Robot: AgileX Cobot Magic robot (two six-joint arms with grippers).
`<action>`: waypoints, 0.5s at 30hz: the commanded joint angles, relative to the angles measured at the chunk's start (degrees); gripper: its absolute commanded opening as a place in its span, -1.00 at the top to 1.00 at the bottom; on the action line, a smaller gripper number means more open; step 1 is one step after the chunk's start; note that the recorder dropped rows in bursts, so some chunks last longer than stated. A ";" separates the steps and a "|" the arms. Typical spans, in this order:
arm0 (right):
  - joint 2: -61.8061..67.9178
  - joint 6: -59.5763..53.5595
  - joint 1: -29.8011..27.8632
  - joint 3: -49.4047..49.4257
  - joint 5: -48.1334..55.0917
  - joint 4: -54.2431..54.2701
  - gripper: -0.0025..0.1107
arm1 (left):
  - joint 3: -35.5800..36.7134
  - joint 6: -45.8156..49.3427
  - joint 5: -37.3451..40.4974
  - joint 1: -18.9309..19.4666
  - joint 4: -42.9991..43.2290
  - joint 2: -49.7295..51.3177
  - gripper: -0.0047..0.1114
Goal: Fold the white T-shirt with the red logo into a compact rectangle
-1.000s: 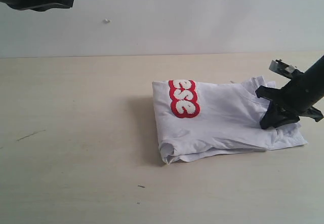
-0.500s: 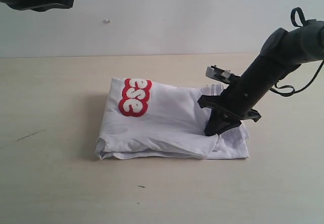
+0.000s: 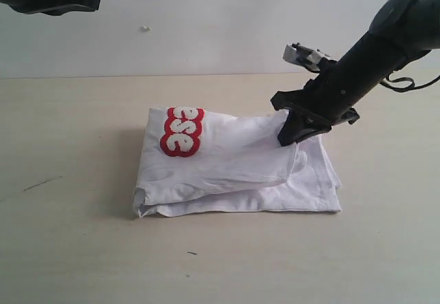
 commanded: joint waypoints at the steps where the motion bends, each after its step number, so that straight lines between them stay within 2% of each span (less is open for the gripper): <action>1: -5.50 0.97 0.04 -0.60 -2.40 -3.23 0.96 | 0.31 -0.24 -0.49 0.08 -0.60 -0.49 0.92; 8: -12.24 13.26 0.04 -0.60 -2.76 -19.38 0.96 | 0.31 -0.24 -0.72 0.08 -0.49 -0.49 0.92; 12: -16.75 14.68 0.04 -0.60 -3.81 -20.86 0.96 | 0.31 -0.24 -0.72 0.08 -0.49 -0.49 0.92; 15: -17.34 16.86 0.04 -0.47 0.21 -26.39 0.96 | 0.31 -0.24 -0.72 0.08 -0.49 -0.49 0.92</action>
